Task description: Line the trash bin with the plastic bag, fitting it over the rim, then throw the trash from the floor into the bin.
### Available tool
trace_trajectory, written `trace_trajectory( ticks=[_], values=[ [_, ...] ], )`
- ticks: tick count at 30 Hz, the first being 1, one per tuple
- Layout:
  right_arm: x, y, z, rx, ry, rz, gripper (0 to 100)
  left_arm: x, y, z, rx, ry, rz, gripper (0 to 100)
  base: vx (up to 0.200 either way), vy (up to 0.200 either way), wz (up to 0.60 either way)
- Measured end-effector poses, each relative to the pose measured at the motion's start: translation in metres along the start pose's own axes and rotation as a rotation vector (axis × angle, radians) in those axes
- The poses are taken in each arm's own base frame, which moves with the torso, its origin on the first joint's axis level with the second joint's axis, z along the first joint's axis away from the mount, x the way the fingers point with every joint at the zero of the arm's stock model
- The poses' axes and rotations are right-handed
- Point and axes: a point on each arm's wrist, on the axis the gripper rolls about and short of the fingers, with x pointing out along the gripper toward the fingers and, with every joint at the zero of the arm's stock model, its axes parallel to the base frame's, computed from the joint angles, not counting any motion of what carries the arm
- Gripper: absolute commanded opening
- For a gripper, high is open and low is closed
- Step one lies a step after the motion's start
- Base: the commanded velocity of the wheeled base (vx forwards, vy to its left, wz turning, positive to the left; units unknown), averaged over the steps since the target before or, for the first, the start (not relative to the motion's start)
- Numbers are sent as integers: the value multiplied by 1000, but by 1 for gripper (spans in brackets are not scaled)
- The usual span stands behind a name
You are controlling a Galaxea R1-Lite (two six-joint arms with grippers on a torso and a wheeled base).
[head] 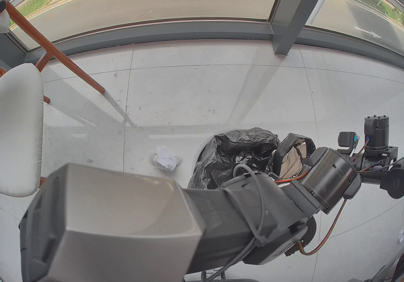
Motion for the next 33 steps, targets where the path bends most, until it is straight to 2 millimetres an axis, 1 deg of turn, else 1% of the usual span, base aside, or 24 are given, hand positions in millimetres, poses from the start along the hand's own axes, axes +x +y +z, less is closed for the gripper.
trace_trajectory(
  ticks=[6, 11, 21, 28, 31, 33],
  values=[
    [1, -1, 0, 3, 3, -1, 0, 19, -9, -8, -3, -4, 8, 100, 0, 0, 0],
    [2, -2, -1, 6, 7, -4, 0, 33, -6, -14, -3, 19, 26, 100, 0, 0, 0],
    [2, -5, 0, 12, 4, -14, 0, 57, 20, -14, -32, 26, 79, 100, 0, 0, 0],
    [3, -5, 0, 12, 5, -14, 0, 73, 28, -18, -30, 34, 102, 100, 0, 0, 0],
    [3, -5, 0, 12, 4, -14, 0, 76, 27, -19, -30, 35, 102, 100, 0, 0, 0],
    [3, -5, 0, 12, 4, -14, 0, 80, 30, -19, -36, 39, 108, 100, 0, 0, 0]
  ],
)
